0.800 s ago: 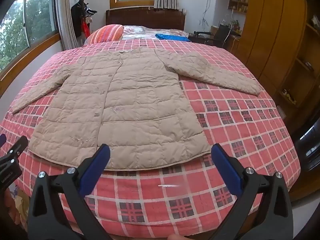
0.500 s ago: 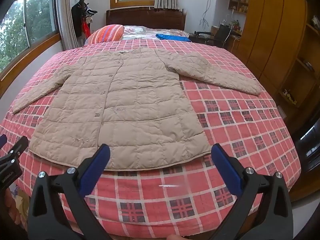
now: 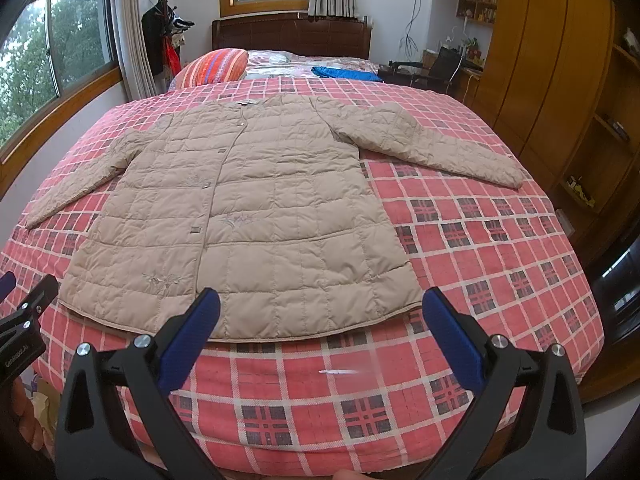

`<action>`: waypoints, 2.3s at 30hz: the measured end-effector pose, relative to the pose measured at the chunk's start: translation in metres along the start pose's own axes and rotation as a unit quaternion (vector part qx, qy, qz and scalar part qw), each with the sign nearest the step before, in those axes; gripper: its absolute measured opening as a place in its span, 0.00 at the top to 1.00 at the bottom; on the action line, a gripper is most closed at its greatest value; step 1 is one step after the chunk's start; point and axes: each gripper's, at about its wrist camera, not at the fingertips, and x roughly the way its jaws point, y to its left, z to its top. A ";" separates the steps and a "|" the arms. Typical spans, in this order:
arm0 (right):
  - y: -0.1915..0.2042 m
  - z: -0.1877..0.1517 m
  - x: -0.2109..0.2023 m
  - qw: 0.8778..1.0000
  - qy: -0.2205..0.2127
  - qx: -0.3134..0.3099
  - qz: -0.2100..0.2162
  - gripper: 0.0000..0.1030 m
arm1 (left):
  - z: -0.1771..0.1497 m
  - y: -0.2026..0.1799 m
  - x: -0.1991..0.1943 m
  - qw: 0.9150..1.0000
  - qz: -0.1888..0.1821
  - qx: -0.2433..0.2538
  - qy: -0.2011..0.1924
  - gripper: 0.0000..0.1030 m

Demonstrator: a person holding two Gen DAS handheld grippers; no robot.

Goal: Fold large clothes

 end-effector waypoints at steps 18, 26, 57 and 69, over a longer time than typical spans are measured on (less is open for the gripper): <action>0.002 -0.004 0.004 1.000 0.001 0.004 0.003 0.02 | -0.001 -0.001 0.003 1.000 -0.001 -0.001 0.001 0.04; 0.000 -0.004 0.004 1.000 0.002 0.005 0.003 0.02 | 0.000 -0.001 0.002 1.000 -0.001 -0.001 0.001 0.04; -0.004 -0.003 0.003 1.000 0.004 0.007 0.005 0.02 | -0.003 -0.005 0.006 1.000 -0.005 -0.002 0.009 0.04; -0.007 -0.005 0.005 1.000 0.005 0.008 0.000 0.02 | 0.000 -0.002 0.014 0.999 -0.043 -0.011 0.020 0.04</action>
